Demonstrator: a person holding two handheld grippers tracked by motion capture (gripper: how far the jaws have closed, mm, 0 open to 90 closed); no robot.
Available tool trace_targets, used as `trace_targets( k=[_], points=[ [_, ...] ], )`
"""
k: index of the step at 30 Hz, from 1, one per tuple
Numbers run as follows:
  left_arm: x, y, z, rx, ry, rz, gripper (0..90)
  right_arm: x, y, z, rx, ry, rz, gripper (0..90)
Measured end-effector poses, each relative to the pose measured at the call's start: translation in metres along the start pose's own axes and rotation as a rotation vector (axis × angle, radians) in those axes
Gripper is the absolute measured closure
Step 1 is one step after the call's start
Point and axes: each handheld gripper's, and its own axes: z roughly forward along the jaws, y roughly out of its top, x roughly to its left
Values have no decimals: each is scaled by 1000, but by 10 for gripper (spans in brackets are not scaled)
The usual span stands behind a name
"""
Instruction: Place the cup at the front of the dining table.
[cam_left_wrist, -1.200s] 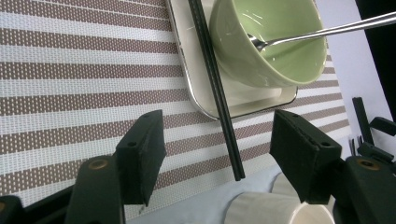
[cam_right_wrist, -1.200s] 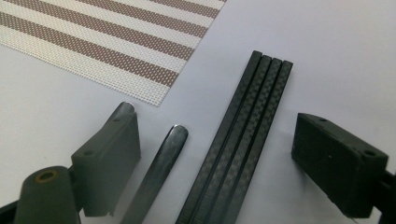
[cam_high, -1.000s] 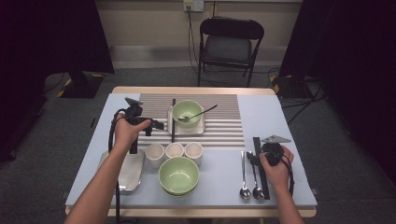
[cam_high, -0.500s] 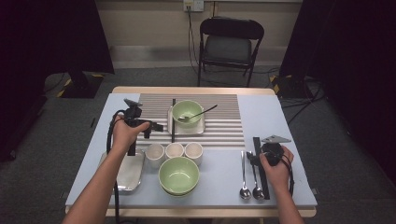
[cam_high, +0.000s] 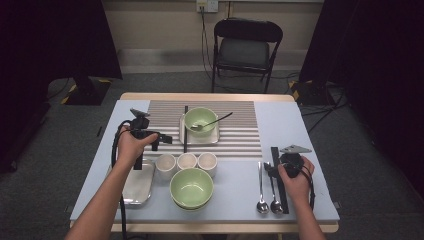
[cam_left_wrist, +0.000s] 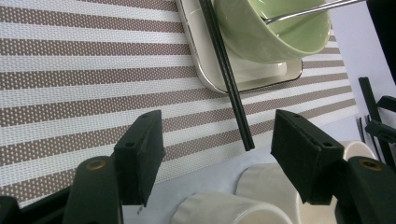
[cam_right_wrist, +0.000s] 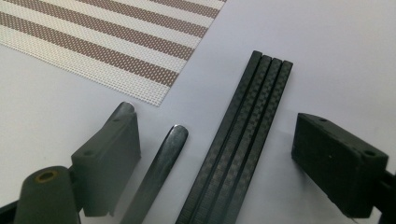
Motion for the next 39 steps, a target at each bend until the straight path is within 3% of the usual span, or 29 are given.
trace_targets(
  k=[12,14,19,39],
  points=[
    [1,-8,-2,20,13,46,346,0,0,0,0,0,0,145],
    [1,-9,-2,22,6,28,348,0,0,0,0,0,0,145],
    [2,-12,-3,30,12,53,350,0,0,0,0,1,0,145],
    [2,-22,-9,32,21,61,351,0,0,0,0,1,0,145]
  ],
)
